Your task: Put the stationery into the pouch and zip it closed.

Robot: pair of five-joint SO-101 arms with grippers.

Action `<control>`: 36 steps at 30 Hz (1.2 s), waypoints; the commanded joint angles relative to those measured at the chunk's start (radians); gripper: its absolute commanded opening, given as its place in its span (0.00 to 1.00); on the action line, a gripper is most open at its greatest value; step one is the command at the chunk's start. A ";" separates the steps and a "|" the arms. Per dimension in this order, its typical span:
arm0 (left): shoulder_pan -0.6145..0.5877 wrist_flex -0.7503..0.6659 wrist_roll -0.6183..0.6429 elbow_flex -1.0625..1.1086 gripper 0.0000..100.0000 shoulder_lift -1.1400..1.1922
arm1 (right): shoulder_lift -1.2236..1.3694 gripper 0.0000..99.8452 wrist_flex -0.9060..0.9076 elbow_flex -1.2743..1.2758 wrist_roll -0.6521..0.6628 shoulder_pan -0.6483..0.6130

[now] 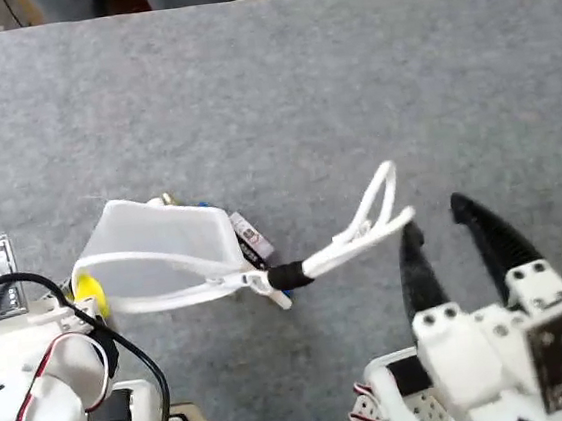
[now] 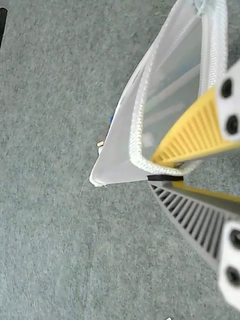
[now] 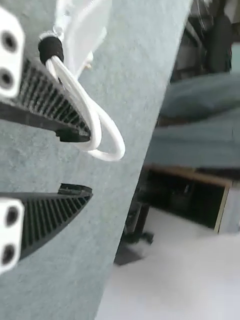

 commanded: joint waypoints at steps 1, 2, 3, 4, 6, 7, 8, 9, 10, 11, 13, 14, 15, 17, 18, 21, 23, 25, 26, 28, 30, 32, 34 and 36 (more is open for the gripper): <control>-0.007 0.006 0.014 -0.041 0.03 0.003 | -0.045 0.16 0.003 0.077 0.021 -0.235; -0.007 0.006 0.018 -0.041 0.03 0.006 | -0.053 0.16 0.005 0.107 0.009 -0.304; -0.010 0.005 0.018 -0.041 0.03 0.011 | -0.054 0.16 0.005 0.142 0.008 -0.359; -0.010 0.005 0.018 -0.041 0.03 0.011 | -0.054 0.16 0.005 0.179 0.009 -0.400; -0.010 0.003 0.018 -0.042 0.03 0.012 | -0.054 0.16 0.005 0.269 0.012 -0.459; -0.012 0.000 0.020 -0.047 0.03 0.012 | -0.054 0.16 0.005 0.321 0.014 -0.489; -0.012 -0.023 0.020 -0.048 0.03 0.012 | -0.054 0.16 0.005 0.375 0.014 -0.519; -0.018 -0.054 0.020 -0.048 0.03 0.012 | -0.054 0.16 0.005 0.432 0.014 -0.543; -0.041 -0.086 0.020 -0.048 0.03 0.014 | -0.054 0.16 0.005 0.492 0.014 -0.559; -0.079 -0.115 0.020 -0.048 0.03 0.014 | -0.054 0.16 0.005 0.549 0.018 -0.572; -0.157 -0.167 0.015 -0.041 0.03 0.017 | -0.056 0.16 0.003 0.639 0.046 -0.580; -0.191 -0.181 0.012 -0.041 0.03 0.026 | -0.056 0.16 0.003 0.667 0.060 -0.578; -0.223 -0.192 0.012 -0.039 0.03 0.040 | -0.058 0.16 0.003 0.685 0.069 -0.577; -0.263 -0.199 0.012 -0.044 0.03 0.060 | -0.061 0.16 0.005 0.702 0.083 -0.572; -0.275 -0.210 0.018 -0.044 0.03 0.066 | -0.062 0.16 0.005 0.705 0.094 -0.572; -0.300 -0.242 0.021 -0.050 0.03 0.066 | -0.061 0.16 0.005 0.707 0.126 -0.572; -0.314 -0.259 0.021 -0.050 0.03 0.066 | -0.056 0.16 0.005 0.707 0.133 -0.572; -0.326 -0.259 0.021 -0.050 0.03 0.066 | -0.056 0.16 0.005 0.708 0.135 -0.574; -0.326 -0.259 0.021 -0.050 0.03 0.066 | -0.056 0.16 0.005 0.708 0.149 -0.577; -0.326 -0.259 0.021 -0.050 0.03 0.066 | -0.058 0.16 0.005 0.717 0.201 -0.577; -0.326 -0.259 0.021 -0.050 0.03 0.066 | -0.059 0.16 0.005 0.734 0.242 -0.574; -0.326 -0.256 0.021 -0.050 0.03 0.066 | -0.064 0.16 0.005 0.734 0.244 -0.569; -0.328 -0.250 0.021 -0.050 0.03 0.066 | -0.065 0.16 0.002 0.734 0.222 -0.526; -0.328 -0.227 0.021 -0.051 0.03 0.066 | -0.065 0.16 -0.006 0.736 0.203 -0.448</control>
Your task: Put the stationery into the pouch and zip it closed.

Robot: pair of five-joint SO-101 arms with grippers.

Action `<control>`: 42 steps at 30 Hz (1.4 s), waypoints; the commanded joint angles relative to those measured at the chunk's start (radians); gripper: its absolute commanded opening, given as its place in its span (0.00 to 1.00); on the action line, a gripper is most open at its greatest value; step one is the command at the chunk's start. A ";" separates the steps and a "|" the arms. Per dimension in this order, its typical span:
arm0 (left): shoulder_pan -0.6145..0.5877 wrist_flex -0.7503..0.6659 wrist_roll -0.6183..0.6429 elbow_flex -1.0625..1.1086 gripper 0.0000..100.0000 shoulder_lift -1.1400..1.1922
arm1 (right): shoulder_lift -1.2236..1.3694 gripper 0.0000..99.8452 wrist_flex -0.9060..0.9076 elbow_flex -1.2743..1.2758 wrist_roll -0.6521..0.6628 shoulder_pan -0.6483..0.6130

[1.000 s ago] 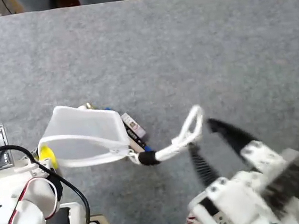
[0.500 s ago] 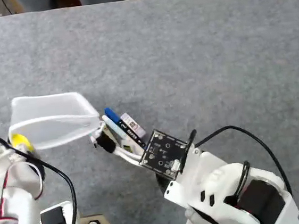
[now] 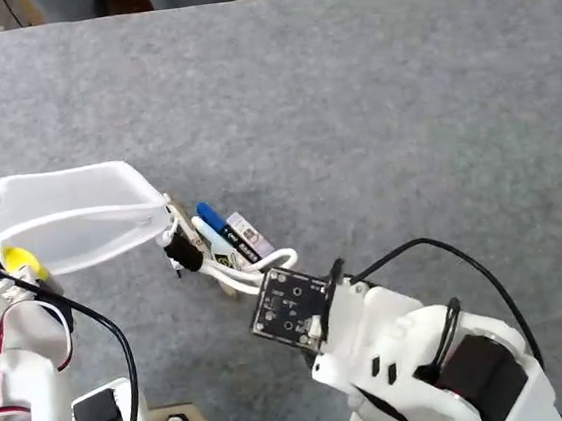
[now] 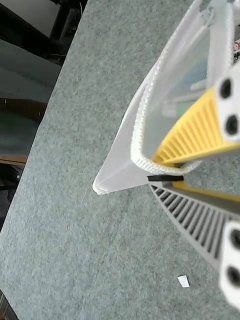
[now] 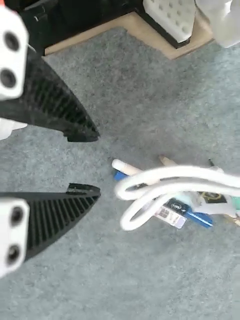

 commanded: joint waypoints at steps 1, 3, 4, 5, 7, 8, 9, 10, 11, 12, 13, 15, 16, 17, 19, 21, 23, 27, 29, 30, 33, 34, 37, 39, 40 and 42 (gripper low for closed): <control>-0.012 0.023 0.012 -0.053 0.03 0.008 | -0.007 0.16 -0.025 0.005 -0.035 0.130; -0.012 0.087 0.063 -0.067 0.03 0.015 | -0.007 0.16 -0.074 0.018 -0.084 0.233; -0.012 0.121 0.101 -0.077 0.03 0.017 | -0.004 0.16 -0.104 0.025 -0.115 0.276; -0.012 0.155 0.137 -0.087 0.03 0.017 | -0.002 0.16 -0.140 0.035 -0.149 0.313; -0.013 0.198 0.183 -0.113 0.03 0.017 | 0.001 0.16 -0.195 0.048 -0.198 0.356; -0.013 0.218 0.195 -0.140 0.03 0.017 | 0.002 0.16 -0.221 0.053 -0.215 0.364; -0.028 0.233 0.204 -0.166 0.03 0.017 | 0.004 0.16 -0.249 0.056 -0.236 0.367; -0.059 0.235 0.212 -0.185 0.03 0.017 | 0.004 0.16 -0.275 0.061 -0.259 0.367; -0.102 0.235 0.215 -0.197 0.03 0.015 | 0.004 0.16 -0.299 0.065 -0.284 0.368; -0.156 0.235 0.212 -0.203 0.03 0.015 | 0.004 0.16 -0.327 0.074 -0.307 0.368; -0.214 0.235 0.210 -0.199 0.03 0.017 | 0.005 0.16 -0.356 0.085 -0.327 0.368; -0.344 0.235 0.207 -0.166 0.03 0.018 | 0.019 0.16 -0.410 0.113 -0.362 0.368; -0.410 0.235 0.204 -0.137 0.03 0.018 | 0.035 0.16 -0.425 0.120 -0.377 0.368; -0.472 0.235 0.184 -0.104 0.03 0.018 | 0.048 0.16 -0.431 0.119 -0.382 0.368; -0.559 0.232 0.118 -0.039 0.03 0.018 | 0.061 0.16 -0.434 0.104 -0.365 0.361; -0.588 0.229 0.074 0.016 0.03 0.018 | 0.062 0.16 -0.396 0.061 -0.316 0.318; -0.598 0.224 0.055 0.033 0.03 0.018 | 0.062 0.16 -0.330 0.001 -0.270 0.239; -0.598 0.227 0.052 0.031 0.03 0.018 | 0.091 0.16 -0.296 -0.001 -0.261 0.192; -0.598 0.230 0.052 0.031 0.03 0.018 | 0.133 0.16 -0.296 0.056 -0.264 0.193; -0.591 0.230 0.052 0.033 0.03 0.018 | 0.163 0.16 -0.301 0.085 -0.282 0.193; -0.581 0.230 0.052 0.031 0.03 0.020 | 0.278 0.16 -0.387 0.107 -0.342 0.193; -0.561 0.230 0.052 0.031 0.03 0.020 | 0.321 0.16 -0.417 0.104 -0.353 0.193; -0.476 0.230 0.052 0.025 0.03 0.020 | 0.469 0.16 -0.517 0.082 -0.373 0.196; -0.440 0.230 0.055 0.002 0.03 0.020 | 0.579 0.16 -0.562 0.050 -0.400 0.213; -0.429 0.230 0.057 -0.007 0.03 0.018 | 0.641 0.16 -0.578 0.027 -0.408 0.227; -0.423 0.230 0.058 -0.012 0.03 0.017 | 0.766 0.16 -0.605 -0.027 -0.410 0.253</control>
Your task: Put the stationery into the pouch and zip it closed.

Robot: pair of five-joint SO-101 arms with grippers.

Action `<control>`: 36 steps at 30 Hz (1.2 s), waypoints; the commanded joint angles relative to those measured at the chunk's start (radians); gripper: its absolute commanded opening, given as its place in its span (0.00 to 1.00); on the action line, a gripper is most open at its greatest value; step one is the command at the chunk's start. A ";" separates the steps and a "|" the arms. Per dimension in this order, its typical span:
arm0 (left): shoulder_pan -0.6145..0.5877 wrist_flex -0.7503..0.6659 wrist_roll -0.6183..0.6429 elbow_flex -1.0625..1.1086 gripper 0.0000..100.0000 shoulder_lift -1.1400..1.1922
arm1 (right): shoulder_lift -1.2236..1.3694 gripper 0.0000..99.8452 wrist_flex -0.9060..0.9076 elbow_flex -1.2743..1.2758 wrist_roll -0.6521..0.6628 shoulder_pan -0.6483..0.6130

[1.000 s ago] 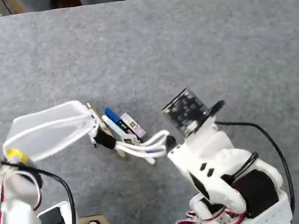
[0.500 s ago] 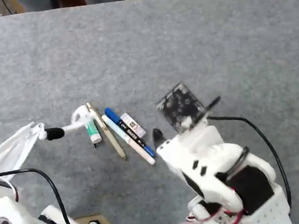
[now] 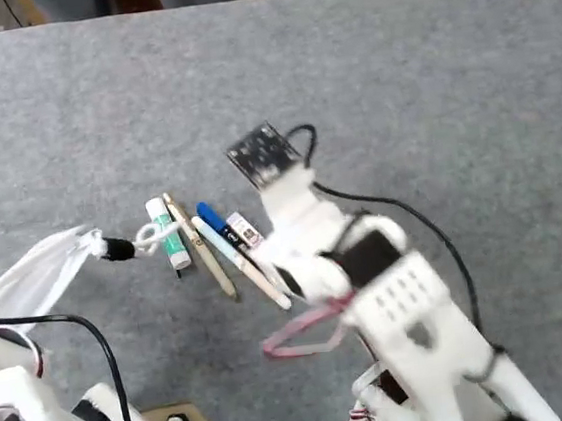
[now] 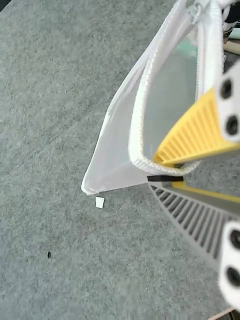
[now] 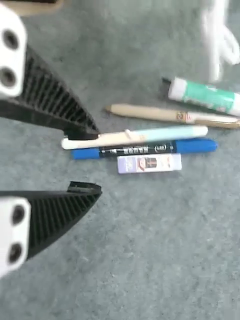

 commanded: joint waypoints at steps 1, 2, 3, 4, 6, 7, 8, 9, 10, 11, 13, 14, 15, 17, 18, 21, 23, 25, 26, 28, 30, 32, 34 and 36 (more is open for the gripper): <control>0.030 -0.002 -0.002 -0.038 0.03 0.011 | 0.217 0.16 -0.057 -0.124 -0.018 0.044; 0.030 -0.002 -0.002 -0.033 0.03 0.011 | 0.282 0.16 -0.060 -0.157 -0.018 0.052; 0.030 -0.002 -0.002 -0.033 0.03 0.011 | 0.348 0.16 -0.060 -0.196 -0.018 0.060; 0.030 -0.002 -0.002 -0.033 0.03 0.011 | 0.412 0.16 -0.058 -0.236 -0.018 0.063; 0.030 -0.002 -0.002 -0.033 0.03 0.006 | 0.533 0.16 -0.058 -0.314 -0.018 0.064; 0.030 -0.002 -0.002 -0.033 0.03 0.005 | 0.590 0.16 -0.058 -0.351 -0.018 0.064; 0.030 -0.002 -0.002 -0.033 0.03 0.005 | 0.644 0.16 -0.058 -0.384 -0.018 0.063; 0.030 -0.002 -0.002 -0.031 0.03 0.005 | 0.691 0.16 -0.058 -0.417 -0.018 0.061; 0.030 -0.002 -0.002 -0.031 0.03 0.005 | 0.737 0.16 -0.058 -0.449 -0.018 0.060; 0.030 -0.002 -0.002 -0.030 0.03 0.006 | 0.776 0.16 -0.058 -0.483 -0.018 0.060; 0.030 -0.002 -0.002 -0.021 0.03 0.005 | 0.845 0.16 -0.060 -0.545 -0.018 0.060; 0.030 -0.002 -0.002 -0.019 0.03 0.005 | 0.875 0.16 -0.060 -0.576 -0.018 0.060; 0.030 -0.002 -0.002 -0.018 0.03 0.005 | 0.905 0.16 -0.060 -0.608 -0.018 0.060; 0.030 -0.002 -0.002 -0.018 0.03 0.005 | 0.955 0.16 -0.060 -0.667 -0.018 0.058; 0.030 -0.002 -0.002 -0.018 0.03 0.005 | 0.977 0.16 -0.060 -0.696 -0.018 0.052; 0.030 -0.002 -0.002 -0.018 0.03 0.005 | 1.041 0.16 -0.057 -0.759 -0.018 0.032; 0.030 -0.002 -0.002 -0.018 0.03 0.005 | 1.079 0.16 -0.055 -0.785 -0.018 0.014; 0.030 -0.002 0.000 -0.018 0.03 0.005 | 1.109 0.16 -0.055 -0.802 -0.031 -0.006; 0.030 -0.002 0.000 -0.018 0.03 0.005 | 1.119 0.16 -0.052 -0.808 -0.051 -0.012; 0.030 -0.002 0.000 -0.018 0.03 0.005 | 1.130 0.16 -0.051 -0.814 -0.081 -0.017; 0.030 -0.002 0.000 -0.018 0.03 0.005 | 1.127 0.16 -0.049 -0.809 -0.086 -0.021; 0.030 -0.002 0.000 -0.018 0.03 0.005 | 1.122 0.16 -0.046 -0.806 -0.089 -0.023; 0.030 -0.002 0.000 -0.018 0.03 0.005 | 1.124 0.16 -0.021 -0.806 -0.089 -0.018; 0.030 -0.002 0.000 -0.018 0.03 0.005 | 1.124 0.16 0.009 -0.805 -0.089 -0.018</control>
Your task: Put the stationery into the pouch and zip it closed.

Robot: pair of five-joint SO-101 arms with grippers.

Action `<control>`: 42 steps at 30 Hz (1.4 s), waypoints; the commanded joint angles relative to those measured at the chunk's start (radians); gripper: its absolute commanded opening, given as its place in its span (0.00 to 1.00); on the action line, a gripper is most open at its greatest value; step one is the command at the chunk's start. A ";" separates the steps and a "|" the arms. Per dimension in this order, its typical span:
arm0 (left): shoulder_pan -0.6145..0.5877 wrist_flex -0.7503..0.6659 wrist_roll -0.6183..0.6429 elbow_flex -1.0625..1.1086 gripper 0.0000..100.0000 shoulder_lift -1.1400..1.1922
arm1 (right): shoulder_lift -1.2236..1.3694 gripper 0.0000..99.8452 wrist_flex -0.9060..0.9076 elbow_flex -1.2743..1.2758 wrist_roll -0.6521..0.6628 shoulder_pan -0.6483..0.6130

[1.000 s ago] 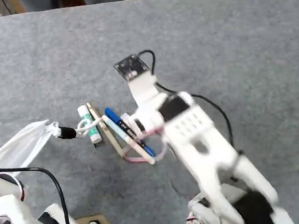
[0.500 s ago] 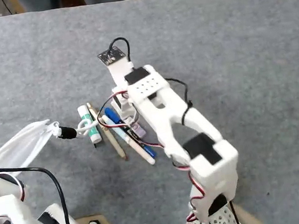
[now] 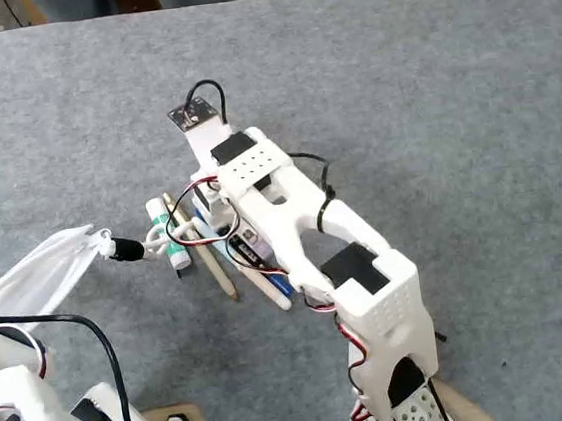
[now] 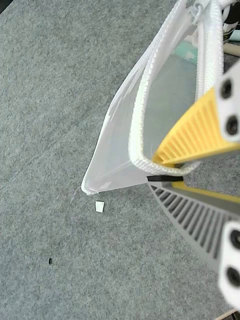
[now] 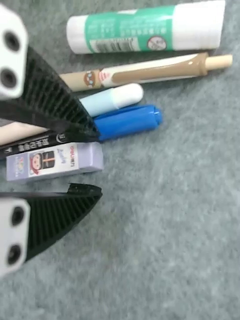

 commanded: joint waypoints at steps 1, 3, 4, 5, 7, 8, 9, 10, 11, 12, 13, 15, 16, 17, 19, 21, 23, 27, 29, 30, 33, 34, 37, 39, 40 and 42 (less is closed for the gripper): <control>0.013 -0.002 0.000 -0.018 0.03 0.005 | -0.015 0.16 0.043 -0.038 -0.011 -0.011; 0.013 -0.002 0.000 -0.018 0.03 0.005 | -0.013 0.16 0.051 -0.038 -0.009 -0.009; 0.013 -0.002 0.000 -0.018 0.03 0.005 | -0.013 0.16 0.052 -0.036 -0.011 -0.009; 0.013 -0.002 0.000 -0.018 0.03 0.005 | -0.013 0.16 0.051 -0.028 -0.011 -0.009; 0.013 -0.002 0.000 -0.018 0.03 0.005 | -0.013 0.16 0.048 -0.005 -0.011 -0.014; 0.013 -0.002 0.000 -0.018 0.03 0.005 | -0.013 0.16 0.049 0.010 -0.011 -0.017; 0.013 -0.002 0.000 -0.018 0.03 0.005 | -0.013 0.16 0.051 0.028 -0.011 -0.023; 0.013 -0.002 0.000 -0.018 0.03 0.005 | -0.013 0.16 0.051 0.047 -0.011 -0.028; 0.013 -0.002 0.000 -0.018 0.03 0.005 | -0.013 0.16 0.048 0.065 -0.011 -0.028; 0.013 -0.002 0.000 -0.018 0.03 0.005 | -0.013 0.16 0.046 0.076 -0.011 -0.026; 0.013 -0.002 0.000 -0.018 0.03 0.005 | -0.013 0.16 0.046 0.085 -0.011 -0.026; 0.013 -0.002 0.000 -0.018 0.03 0.005 | -0.013 0.16 0.044 0.096 -0.011 -0.025; 0.013 -0.002 0.000 -0.018 0.03 0.005 | -0.013 0.16 0.044 0.097 -0.011 -0.025; 0.013 -0.002 0.000 -0.018 0.03 0.005 | -0.013 0.16 0.044 0.097 -0.011 -0.025; 0.013 -0.002 0.000 -0.018 0.03 0.005 | -0.013 0.16 0.044 0.097 -0.011 -0.025; 0.013 -0.002 0.000 -0.018 0.03 0.005 | -0.013 0.13 0.044 0.094 -0.008 -0.025; 0.013 -0.002 0.000 -0.018 0.03 0.005 | -0.013 0.06 0.043 0.088 -0.003 -0.023; 0.013 -0.002 0.000 -0.018 0.03 0.005 | -0.013 0.03 0.041 0.081 -0.002 -0.018; 0.013 -0.002 0.000 -0.018 0.03 0.005 | -0.021 0.02 0.057 0.079 -0.002 -0.018; 0.013 -0.002 0.000 -0.018 0.03 0.005 | -0.024 0.01 0.075 0.074 -0.002 -0.020; 0.019 -0.002 -0.005 -0.018 0.03 0.008 | -0.065 0.01 0.176 0.008 -0.002 -0.018; 0.019 -0.002 -0.005 -0.019 0.03 0.009 | -0.085 0.01 0.218 -0.025 -0.002 -0.017; 0.022 -0.002 -0.006 -0.025 0.03 0.011 | -0.153 0.01 0.322 -0.133 0.000 0.000; 0.022 -0.002 -0.006 -0.022 0.03 0.012 | -0.203 0.01 0.373 -0.199 0.000 0.028; 0.022 -0.002 -0.006 -0.021 0.03 0.012 | -0.229 0.01 0.399 -0.229 0.000 0.043; 0.022 -0.002 -0.006 -0.025 0.03 0.012 | -0.288 0.01 0.453 -0.288 0.000 0.071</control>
